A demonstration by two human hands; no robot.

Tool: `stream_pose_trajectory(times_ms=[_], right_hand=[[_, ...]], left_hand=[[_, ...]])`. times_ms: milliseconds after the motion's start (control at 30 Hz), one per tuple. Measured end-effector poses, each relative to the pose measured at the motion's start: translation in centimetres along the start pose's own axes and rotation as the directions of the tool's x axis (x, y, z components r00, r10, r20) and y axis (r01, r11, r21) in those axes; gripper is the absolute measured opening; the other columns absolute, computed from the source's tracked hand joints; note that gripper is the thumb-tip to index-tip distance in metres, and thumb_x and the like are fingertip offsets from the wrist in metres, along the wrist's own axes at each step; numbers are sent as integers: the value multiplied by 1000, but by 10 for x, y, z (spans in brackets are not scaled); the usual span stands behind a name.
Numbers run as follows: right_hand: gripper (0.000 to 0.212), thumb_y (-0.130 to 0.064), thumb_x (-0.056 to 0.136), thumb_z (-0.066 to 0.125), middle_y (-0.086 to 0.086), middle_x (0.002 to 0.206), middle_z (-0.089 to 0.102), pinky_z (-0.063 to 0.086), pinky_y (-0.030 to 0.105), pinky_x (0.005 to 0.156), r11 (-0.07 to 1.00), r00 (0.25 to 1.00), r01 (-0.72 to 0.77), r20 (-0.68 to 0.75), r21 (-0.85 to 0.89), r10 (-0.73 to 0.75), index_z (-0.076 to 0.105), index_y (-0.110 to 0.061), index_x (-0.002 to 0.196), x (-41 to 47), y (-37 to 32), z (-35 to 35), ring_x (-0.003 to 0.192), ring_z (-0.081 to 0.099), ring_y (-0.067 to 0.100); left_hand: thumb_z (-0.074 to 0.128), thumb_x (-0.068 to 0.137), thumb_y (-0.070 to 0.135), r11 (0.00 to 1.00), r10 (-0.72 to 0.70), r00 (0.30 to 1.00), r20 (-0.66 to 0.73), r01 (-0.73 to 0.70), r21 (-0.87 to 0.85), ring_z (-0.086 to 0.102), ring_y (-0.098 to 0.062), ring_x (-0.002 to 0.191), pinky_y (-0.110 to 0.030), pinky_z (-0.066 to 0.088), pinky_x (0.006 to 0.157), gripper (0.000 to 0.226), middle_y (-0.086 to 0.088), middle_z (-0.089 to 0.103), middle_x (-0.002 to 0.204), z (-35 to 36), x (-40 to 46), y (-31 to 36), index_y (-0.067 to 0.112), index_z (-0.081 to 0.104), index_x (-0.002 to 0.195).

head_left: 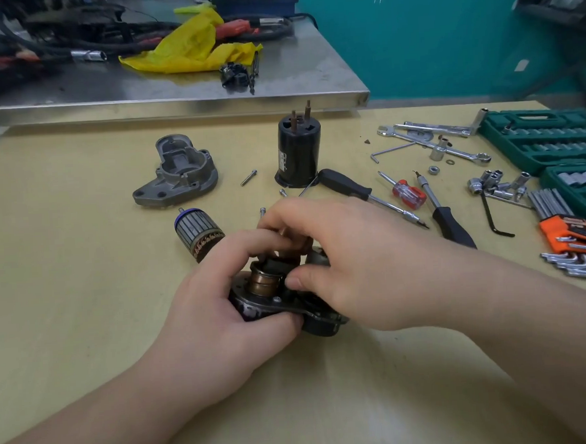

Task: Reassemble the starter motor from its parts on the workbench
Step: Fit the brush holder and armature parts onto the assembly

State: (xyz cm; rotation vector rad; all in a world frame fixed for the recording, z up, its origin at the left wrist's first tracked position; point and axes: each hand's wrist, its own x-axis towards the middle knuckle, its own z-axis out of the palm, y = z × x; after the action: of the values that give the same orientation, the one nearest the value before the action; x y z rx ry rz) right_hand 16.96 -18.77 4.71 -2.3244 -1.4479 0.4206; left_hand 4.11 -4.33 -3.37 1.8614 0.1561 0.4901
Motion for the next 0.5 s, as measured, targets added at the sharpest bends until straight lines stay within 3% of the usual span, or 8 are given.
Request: stream_pose_trajectory(times_ms=[133, 233, 333, 433, 500], right_hand=[[41, -30, 97, 72, -16, 112, 61, 50, 44, 91, 1000, 997, 11, -71, -5, -11, 46, -46, 124, 4, 2, 2, 108, 56, 14], [45, -27, 96, 73, -20, 112, 62, 49, 43, 94, 1000, 991, 11, -131, 27, -8, 47, -47, 127, 7, 10, 3, 112, 55, 9], [44, -22, 95, 74, -20, 110, 65, 47, 43, 94, 998, 970, 48, -241, 39, -37, 50, -43, 126, 11, 19, 5, 113, 51, 6], [40, -17, 93, 76, -19, 108, 65, 48, 45, 94, 993, 943, 88, -327, 82, -57, 55, -36, 122, 13, 29, 12, 112, 53, 6], [37, -15, 91, 78, -19, 106, 64, 50, 46, 91, 988, 924, 133, -370, 79, -95, 60, -30, 120, 14, 33, 18, 108, 55, 6]], left_hand=[[82, 68, 30, 998, 51, 999, 15, -51, 23, 76, -23, 91, -34, 63, 76, 63, 9, 72, 122, -5, 6, -1, 48, 61, 125], [83, 69, 35, 996, 57, 998, -8, -57, 67, 75, -12, 91, -16, 56, 79, 65, 21, 69, 120, -8, 10, -1, 50, 55, 126], [86, 67, 43, 1000, 3, 999, -36, -2, 25, 76, -13, 103, -28, 59, 91, 69, 22, 68, 127, -12, 14, -5, 51, 53, 127], [88, 62, 53, 998, -32, 998, -52, 35, 57, 75, -4, 104, -13, 54, 87, 62, 20, 76, 115, -13, 19, -6, 52, 61, 118], [88, 60, 58, 996, -41, 998, -52, 45, 81, 75, -3, 103, -11, 53, 86, 61, 18, 78, 111, -14, 20, -7, 50, 66, 116]])
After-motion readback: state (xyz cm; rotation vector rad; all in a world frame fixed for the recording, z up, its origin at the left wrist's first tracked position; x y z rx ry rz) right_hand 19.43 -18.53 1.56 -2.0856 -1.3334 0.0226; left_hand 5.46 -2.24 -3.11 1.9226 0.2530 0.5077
